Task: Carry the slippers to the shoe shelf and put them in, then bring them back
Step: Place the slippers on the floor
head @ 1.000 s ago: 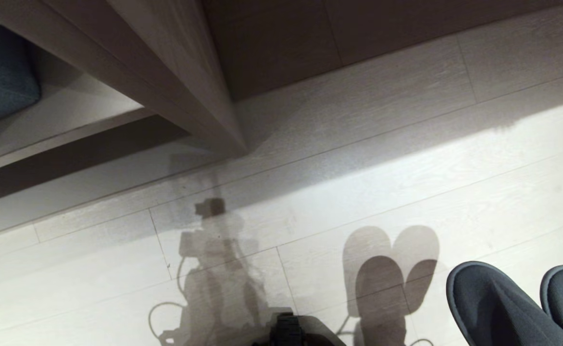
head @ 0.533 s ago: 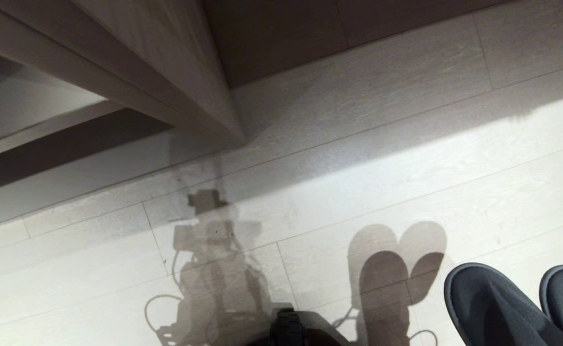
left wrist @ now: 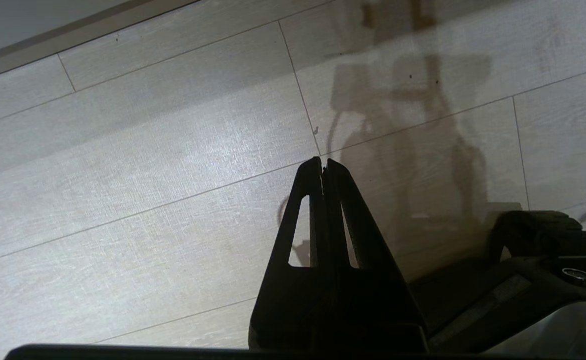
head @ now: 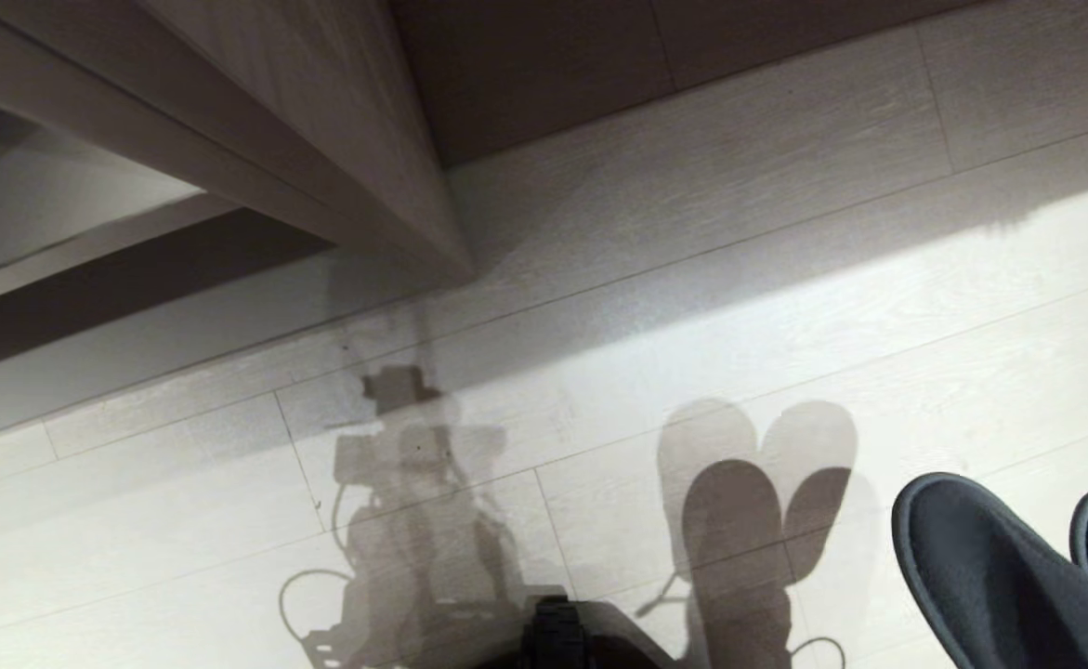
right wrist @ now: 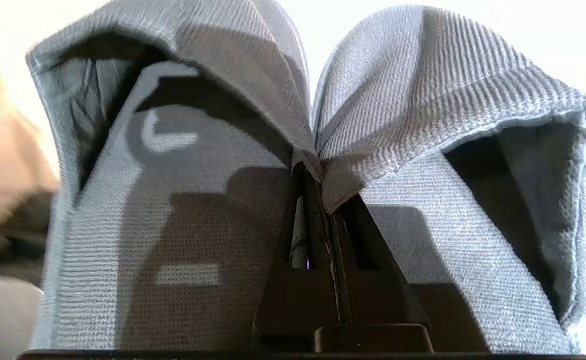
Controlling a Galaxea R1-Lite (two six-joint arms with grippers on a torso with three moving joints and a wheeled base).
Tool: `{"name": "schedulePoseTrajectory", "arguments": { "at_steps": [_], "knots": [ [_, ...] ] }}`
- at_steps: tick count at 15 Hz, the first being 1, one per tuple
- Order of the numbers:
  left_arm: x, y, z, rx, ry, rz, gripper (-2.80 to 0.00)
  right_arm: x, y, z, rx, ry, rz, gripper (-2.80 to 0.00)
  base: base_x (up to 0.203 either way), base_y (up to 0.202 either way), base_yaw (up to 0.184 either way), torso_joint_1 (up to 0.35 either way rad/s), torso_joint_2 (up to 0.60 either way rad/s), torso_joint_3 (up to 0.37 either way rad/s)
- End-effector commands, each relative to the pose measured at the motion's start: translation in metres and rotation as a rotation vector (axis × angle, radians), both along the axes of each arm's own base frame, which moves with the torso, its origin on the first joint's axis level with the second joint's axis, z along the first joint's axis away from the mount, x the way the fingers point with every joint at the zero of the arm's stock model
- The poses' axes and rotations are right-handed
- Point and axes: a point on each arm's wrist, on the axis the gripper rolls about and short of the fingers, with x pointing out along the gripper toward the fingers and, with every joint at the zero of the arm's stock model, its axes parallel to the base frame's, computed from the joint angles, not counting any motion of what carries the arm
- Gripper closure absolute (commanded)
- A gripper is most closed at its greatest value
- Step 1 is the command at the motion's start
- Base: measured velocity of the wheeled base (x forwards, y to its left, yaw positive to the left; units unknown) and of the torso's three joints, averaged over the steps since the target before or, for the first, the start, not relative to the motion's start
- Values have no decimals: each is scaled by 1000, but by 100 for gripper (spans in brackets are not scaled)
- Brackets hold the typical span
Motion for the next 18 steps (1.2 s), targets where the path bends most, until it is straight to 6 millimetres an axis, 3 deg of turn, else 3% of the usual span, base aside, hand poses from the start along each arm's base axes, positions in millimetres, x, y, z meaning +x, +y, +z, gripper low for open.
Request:
{"name": "schedulePoseTrajectory", "arguments": {
  "at_steps": [1, 6, 13, 18],
  "knots": [
    [1, 0, -2, 1, 8, 0, 0, 13, 0, 24, 7, 66, 7, 0, 0, 0, 0, 0, 0, 0],
    [1, 0, -2, 1, 8, 0, 0, 65, 0, 53, 2, 129, 15, 0, 0, 0, 0, 0, 0, 0],
    [1, 0, -2, 4, 8, 0, 0, 166, 0, 97, 10, 13, 27, 0, 0, 0, 0, 0, 0, 0],
    [1, 0, -2, 4, 8, 0, 0, 236, -1, 101, 95, -102, -73, 0, 0, 0, 0, 0, 0, 0]
  ]
}}
